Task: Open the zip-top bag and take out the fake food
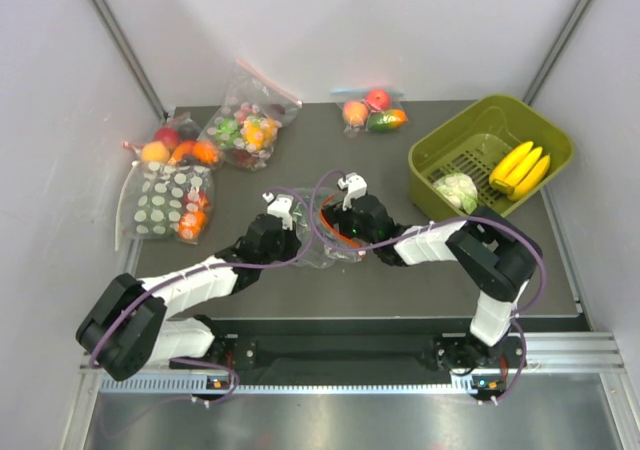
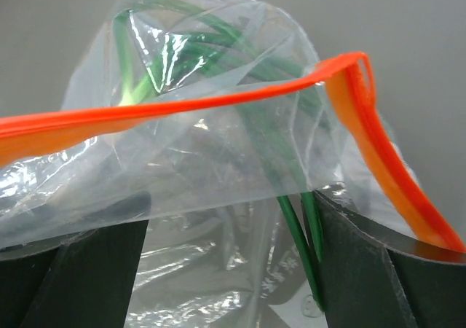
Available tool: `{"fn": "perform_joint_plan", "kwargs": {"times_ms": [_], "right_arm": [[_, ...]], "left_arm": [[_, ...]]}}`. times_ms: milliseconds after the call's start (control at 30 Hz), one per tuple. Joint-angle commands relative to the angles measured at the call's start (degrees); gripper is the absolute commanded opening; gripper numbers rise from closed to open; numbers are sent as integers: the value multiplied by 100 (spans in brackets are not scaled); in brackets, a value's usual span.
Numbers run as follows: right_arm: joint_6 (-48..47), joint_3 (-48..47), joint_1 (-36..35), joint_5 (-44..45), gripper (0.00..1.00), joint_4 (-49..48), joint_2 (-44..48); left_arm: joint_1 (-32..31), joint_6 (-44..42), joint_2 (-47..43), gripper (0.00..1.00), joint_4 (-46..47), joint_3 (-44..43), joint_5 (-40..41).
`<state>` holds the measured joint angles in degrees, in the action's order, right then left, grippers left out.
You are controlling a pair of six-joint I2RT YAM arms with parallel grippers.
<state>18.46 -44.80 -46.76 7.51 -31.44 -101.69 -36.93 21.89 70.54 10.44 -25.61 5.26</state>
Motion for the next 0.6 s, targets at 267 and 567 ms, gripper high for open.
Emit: {"fn": "perform_joint_plan", "kwargs": {"times_ms": [267,567], "right_arm": [[334,-82,1,-1788,76,-1057,-237],[308,-170,-17,-1375,70,-574,-510]], "left_arm": [[10,-97,118,0,872,64,-1009],[10,-80,-453,16,293,73,-237]]}}
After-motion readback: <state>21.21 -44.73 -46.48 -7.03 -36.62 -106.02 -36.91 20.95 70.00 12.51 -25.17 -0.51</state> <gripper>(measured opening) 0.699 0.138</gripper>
